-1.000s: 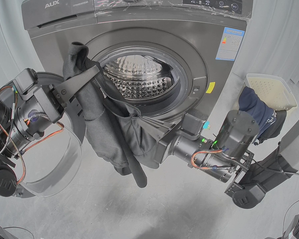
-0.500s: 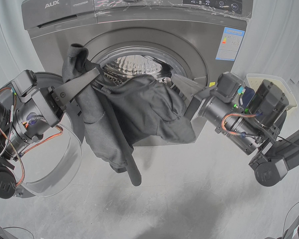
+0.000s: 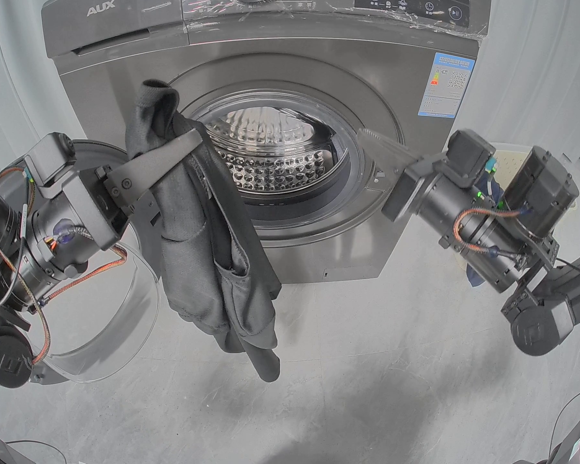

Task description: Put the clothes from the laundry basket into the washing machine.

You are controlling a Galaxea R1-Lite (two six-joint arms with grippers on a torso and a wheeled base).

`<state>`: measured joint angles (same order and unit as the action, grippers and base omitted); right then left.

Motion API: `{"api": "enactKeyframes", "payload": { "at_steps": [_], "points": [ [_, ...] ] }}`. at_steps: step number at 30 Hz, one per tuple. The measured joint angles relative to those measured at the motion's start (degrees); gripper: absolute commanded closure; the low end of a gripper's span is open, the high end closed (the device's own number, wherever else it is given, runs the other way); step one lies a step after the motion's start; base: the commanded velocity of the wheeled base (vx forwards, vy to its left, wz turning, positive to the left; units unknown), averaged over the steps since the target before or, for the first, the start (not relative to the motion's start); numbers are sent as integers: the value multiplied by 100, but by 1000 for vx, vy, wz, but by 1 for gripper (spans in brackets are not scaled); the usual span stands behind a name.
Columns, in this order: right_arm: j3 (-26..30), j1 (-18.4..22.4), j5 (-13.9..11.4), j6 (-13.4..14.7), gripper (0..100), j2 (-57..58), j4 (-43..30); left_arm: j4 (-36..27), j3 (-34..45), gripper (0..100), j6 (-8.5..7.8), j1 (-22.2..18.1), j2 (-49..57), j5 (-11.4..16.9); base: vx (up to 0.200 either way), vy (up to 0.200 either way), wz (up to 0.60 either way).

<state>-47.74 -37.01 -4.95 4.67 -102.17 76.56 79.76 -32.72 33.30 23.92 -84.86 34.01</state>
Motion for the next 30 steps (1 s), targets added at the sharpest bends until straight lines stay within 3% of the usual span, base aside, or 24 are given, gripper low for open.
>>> {"api": "enactKeyframes", "payload": {
  "at_steps": [12,21,28,29,30],
  "points": [
    [1048,-995,-310,-16,0,-122,49,0,-21,100,5,17,-39,-33,0,0,0],
    [1167,-1331,-317,-24,0,-445,145,0,-24,100,6,0,-54,-44,0,0,0],
    [879,-1387,-296,-10,0,-803,218,0,-13,100,6,-2,-54,-71,0,0,0],
    [822,-1375,-290,-7,100,-850,222,0,-13,100,6,0,-52,-71,0,0,0],
    [753,-1364,-288,-5,100,-902,230,0,-10,100,6,0,-52,-71,0,0,0]
  ]
}}
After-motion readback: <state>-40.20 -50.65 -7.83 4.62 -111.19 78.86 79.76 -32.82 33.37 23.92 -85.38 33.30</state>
